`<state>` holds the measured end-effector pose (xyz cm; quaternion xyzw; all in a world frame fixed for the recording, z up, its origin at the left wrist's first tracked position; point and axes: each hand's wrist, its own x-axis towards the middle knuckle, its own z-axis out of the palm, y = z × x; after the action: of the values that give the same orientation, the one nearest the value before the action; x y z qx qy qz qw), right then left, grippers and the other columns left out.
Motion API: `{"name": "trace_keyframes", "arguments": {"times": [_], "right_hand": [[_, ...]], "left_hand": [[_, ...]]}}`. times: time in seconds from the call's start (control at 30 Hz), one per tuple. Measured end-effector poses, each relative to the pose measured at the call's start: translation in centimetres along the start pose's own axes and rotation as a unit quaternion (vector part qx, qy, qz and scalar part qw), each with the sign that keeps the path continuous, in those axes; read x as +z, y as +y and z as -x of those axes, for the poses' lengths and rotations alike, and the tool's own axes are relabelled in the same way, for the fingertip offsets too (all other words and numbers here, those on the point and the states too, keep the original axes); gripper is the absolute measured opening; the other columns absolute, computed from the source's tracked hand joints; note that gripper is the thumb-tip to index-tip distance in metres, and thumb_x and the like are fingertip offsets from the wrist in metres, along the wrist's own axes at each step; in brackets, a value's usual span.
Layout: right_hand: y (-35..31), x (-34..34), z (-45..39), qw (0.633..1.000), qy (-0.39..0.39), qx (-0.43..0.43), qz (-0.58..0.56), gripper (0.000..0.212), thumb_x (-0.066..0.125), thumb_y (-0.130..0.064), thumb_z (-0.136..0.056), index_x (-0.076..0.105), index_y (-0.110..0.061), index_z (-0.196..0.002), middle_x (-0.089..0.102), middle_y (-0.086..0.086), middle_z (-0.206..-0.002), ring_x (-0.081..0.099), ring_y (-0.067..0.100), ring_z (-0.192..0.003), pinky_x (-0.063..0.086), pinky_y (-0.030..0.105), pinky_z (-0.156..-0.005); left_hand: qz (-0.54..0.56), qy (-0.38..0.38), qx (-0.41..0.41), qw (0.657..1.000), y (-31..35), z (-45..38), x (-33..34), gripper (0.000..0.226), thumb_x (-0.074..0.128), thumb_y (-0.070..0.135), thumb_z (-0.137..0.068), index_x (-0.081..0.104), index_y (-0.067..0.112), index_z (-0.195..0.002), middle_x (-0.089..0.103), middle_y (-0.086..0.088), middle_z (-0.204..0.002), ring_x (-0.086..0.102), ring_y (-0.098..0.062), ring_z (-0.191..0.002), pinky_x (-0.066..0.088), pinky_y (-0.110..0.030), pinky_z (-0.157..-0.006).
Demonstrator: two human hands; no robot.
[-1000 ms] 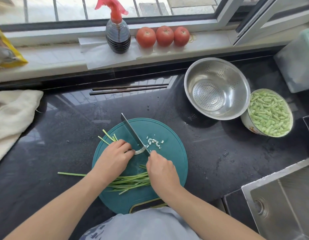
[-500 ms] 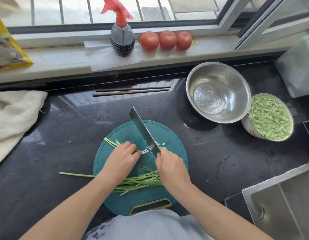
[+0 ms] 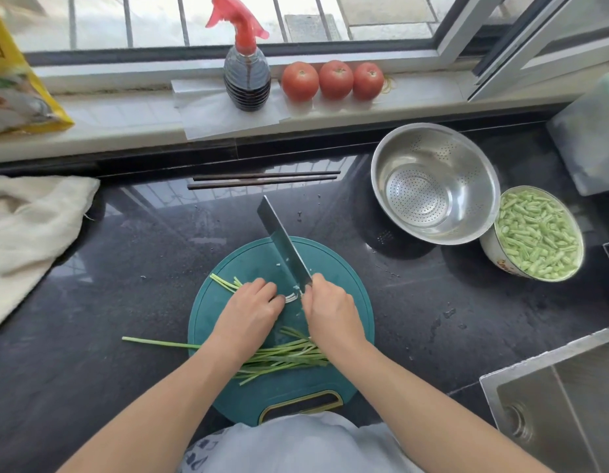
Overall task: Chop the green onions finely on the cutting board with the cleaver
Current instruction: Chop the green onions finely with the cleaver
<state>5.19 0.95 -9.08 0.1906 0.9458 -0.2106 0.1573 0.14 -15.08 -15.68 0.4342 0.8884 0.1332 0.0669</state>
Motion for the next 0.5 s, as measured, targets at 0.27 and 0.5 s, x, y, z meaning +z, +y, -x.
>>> {"name": "trace_keyframes", "arguments": {"times": [0.27, 0.5], "right_hand": [[0.7, 0.7, 3.3, 0.999, -0.036, 0.008, 0.011, 0.023, 0.035, -0.030, -0.105, 0.038, -0.019, -0.084, 0.062, 0.004, -0.080, 0.057, 0.034, -0.072, 0.047, 0.043, -0.064], [-0.5, 1.0, 0.4, 1.000, -0.010, -0.005, 0.003, 0.022, 0.035, -0.031, -0.105, 0.040, -0.018, -0.087, 0.065, 0.009, -0.085, 0.060, 0.037, -0.076, 0.044, 0.043, -0.062]], "left_hand": [[0.007, 0.002, -0.026, 1.000, 0.1, 0.0, 0.2, 0.006, 0.071, 0.006, -0.083, 0.070, 0.010, -0.088, 0.057, -0.005, -0.080, 0.050, -0.026, -0.076, 0.046, -0.039, -0.066], [-0.004, -0.016, -0.005, 1.000, 0.2, -0.2, -0.1, 0.006, 0.070, 0.007, -0.083, 0.065, 0.012, -0.082, 0.055, -0.004, -0.079, 0.049, -0.025, -0.077, 0.045, -0.038, -0.064]]}}
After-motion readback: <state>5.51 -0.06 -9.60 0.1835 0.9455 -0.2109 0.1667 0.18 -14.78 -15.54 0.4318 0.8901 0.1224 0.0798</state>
